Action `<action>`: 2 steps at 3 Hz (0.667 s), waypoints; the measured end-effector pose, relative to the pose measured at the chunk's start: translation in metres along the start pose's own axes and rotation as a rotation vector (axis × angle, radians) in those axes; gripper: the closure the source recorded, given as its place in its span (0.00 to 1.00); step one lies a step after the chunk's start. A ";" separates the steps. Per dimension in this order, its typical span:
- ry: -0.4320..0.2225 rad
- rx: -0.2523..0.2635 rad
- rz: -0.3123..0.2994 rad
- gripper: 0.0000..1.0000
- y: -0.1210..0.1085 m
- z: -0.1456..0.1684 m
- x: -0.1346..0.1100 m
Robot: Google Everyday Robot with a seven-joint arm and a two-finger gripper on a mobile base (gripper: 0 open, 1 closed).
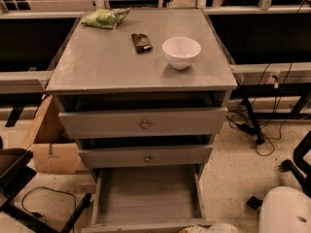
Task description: Close bottom drawer
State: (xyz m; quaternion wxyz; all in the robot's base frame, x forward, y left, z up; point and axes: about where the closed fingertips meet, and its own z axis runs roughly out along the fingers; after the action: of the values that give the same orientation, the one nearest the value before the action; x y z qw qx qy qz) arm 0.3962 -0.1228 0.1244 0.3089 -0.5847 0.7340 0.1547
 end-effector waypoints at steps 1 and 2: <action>-0.014 0.006 -0.009 1.00 -0.003 0.000 -0.005; -0.028 0.013 -0.020 1.00 -0.007 -0.001 -0.010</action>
Offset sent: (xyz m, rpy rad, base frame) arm 0.1222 0.0448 0.0766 0.1519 -0.2376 0.0881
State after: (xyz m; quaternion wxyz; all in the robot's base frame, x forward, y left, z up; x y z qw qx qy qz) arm 0.4041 -0.1175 0.1326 0.3245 -0.5879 0.7246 0.1552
